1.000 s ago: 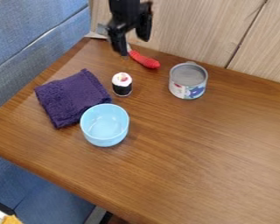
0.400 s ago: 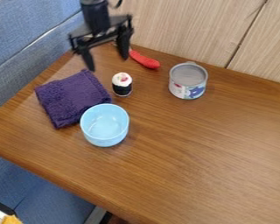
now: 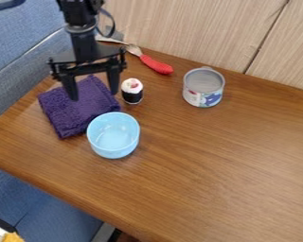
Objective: Move the blue bowl to the upper right side of the table
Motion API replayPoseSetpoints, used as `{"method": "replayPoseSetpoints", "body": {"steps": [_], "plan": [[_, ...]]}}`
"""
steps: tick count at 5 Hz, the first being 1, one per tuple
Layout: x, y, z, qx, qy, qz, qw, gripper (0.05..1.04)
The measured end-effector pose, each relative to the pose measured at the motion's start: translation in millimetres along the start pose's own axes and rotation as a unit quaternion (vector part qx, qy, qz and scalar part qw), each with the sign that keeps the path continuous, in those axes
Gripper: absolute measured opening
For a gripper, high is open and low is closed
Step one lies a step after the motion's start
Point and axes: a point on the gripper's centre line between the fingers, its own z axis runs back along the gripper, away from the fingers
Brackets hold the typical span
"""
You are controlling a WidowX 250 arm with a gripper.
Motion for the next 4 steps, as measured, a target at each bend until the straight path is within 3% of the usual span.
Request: {"method": "replayPoseSetpoints", "body": {"steps": [2, 3, 4], "plan": [[-24, -3, -8, 0.011, -0.007, -0.054, 0.9984, 1.0], [-27, -2, -20, 0.046, -0.009, -0.058, 0.9972, 1.0], [-31, 2, -36, 0.074, 0.011, -0.057, 0.9956, 1.0]]}}
